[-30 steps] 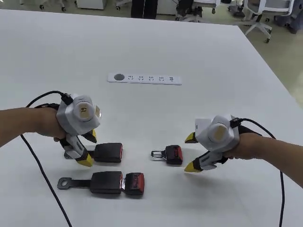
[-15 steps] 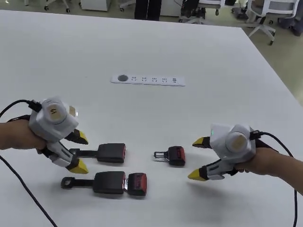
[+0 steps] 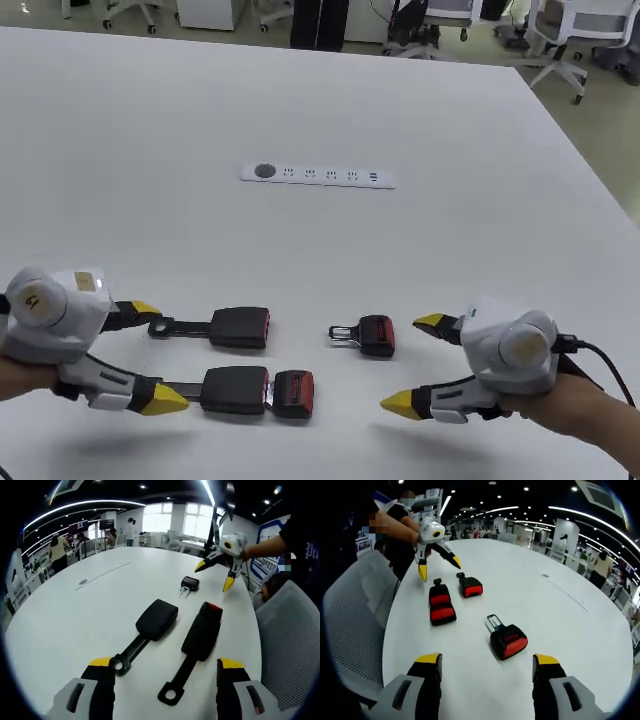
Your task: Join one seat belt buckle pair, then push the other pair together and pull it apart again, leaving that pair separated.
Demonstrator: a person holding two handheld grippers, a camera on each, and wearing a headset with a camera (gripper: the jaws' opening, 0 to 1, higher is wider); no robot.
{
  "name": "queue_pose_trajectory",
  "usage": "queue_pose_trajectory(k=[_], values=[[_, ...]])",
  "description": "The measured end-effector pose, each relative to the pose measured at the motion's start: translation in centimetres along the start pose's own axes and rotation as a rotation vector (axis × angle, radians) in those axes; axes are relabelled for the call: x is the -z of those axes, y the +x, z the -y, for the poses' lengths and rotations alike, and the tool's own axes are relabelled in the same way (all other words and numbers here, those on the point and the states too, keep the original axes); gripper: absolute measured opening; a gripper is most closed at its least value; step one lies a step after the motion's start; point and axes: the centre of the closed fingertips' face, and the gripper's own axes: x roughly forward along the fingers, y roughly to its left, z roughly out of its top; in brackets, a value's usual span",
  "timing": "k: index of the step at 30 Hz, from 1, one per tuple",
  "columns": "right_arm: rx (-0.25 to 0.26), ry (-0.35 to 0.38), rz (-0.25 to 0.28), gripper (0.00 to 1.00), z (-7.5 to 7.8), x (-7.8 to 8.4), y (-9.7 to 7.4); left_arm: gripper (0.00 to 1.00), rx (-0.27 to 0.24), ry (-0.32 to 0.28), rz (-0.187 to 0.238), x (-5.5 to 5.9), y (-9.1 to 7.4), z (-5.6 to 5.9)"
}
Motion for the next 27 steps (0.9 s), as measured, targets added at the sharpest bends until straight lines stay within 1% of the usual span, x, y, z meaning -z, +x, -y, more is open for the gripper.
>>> queue_pose_trajectory(k=[1,3,4,6,7,9,10,12,13,14,15,17,18,19,20,21,22,23,24,25,27], values=[[0.001,0.007,0.004,0.76,-0.1,0.2,0.1,0.87,-0.011,-0.007,0.014,0.1,-0.1,0.2],[0.019,0.018,0.023,0.78,-0.7,-0.1,-0.2,0.90,-0.027,-0.018,0.045,0.2,-0.2,0.2],[0.036,0.032,0.038,0.79,-0.5,0.1,-0.1,0.91,-0.037,-0.025,0.069,0.3,-0.3,0.3],[0.051,0.054,0.058,0.82,-0.8,-0.1,-0.2,0.95,-0.057,-0.027,0.102,0.7,-0.4,0.0],[0.056,0.058,0.061,0.83,-0.9,-0.1,-0.3,0.96,-0.061,-0.029,0.111,0.5,-0.3,0.2],[0.065,0.064,0.066,0.85,-1.1,-0.1,-0.4,0.98,-0.090,-0.030,0.137,0.6,-0.6,0.0],[0.068,0.070,0.073,0.87,-1.2,-0.2,-0.4,1.00,-0.109,-0.042,0.174,0.2,-0.7,-0.3],[0.072,0.080,0.086,0.91,-1.6,-0.3,-0.5,1.00,-0.110,-0.082,0.223,-0.4,-0.8,0.1],[0.073,0.080,0.091,0.93,-1.8,-0.4,-0.5,1.00,-0.109,-0.090,0.249,-0.3,-1.1,0.0],[0.074,0.079,0.092,0.94,-1.9,-0.5,-0.6,1.00,-0.106,-0.087,0.255,-0.3,-1.1,0.1],[0.074,0.077,0.095,0.96,-2.0,-0.6,-0.6,1.00,-0.105,-0.083,0.263,-0.8,-1.1,0.8],[0.072,0.077,0.110,0.99,-2.0,-0.6,-0.5,1.00,-0.094,-0.095,0.281,-1.4,-1.1,1.6],[0.072,0.081,0.114,0.99,-2.1,-0.8,-0.7,1.00,-0.094,-0.093,0.285,-1.5,-1.0,1.8],[0.068,0.087,0.121,0.99,-2.2,-1.0,-0.7,1.00,-0.095,-0.083,0.297,-1.9,-1.1,2.1],[0.061,0.097,0.119,0.99,-2.0,-0.4,-0.3,1.00,-0.102,-0.066,0.302,-2.1,-1.1,2.2],[0.062,0.092,0.116,0.99,-1.9,-0.2,-0.2,1.00,-0.106,-0.056,0.304,-2.0,-1.3,1.8],[0.061,0.089,0.114,0.99,-2.1,-0.5,-0.5,1.00,-0.102,-0.060,0.302,-2.1,-1.3,1.7],[0.061,0.090,0.113,0.99,-2.1,-0.5,-0.5,1.00,-0.101,-0.061,0.292,-2.4,-1.2,2.0],[0.054,0.095,0.111,0.99,-2.1,-0.3,-0.4,1.00,-0.102,-0.061,0.282,-2.5,-1.2,2.1],[0.053,0.093,0.105,0.99,-2.1,-0.2,-0.3,1.00,-0.099,-0.064,0.282,-2.4,-1.3,1.9],[0.055,0.087,0.105,0.99,-2.2,-0.4,-0.5,1.00,-0.088,-0.058,0.278,-2.6,-1.4,2.1]])
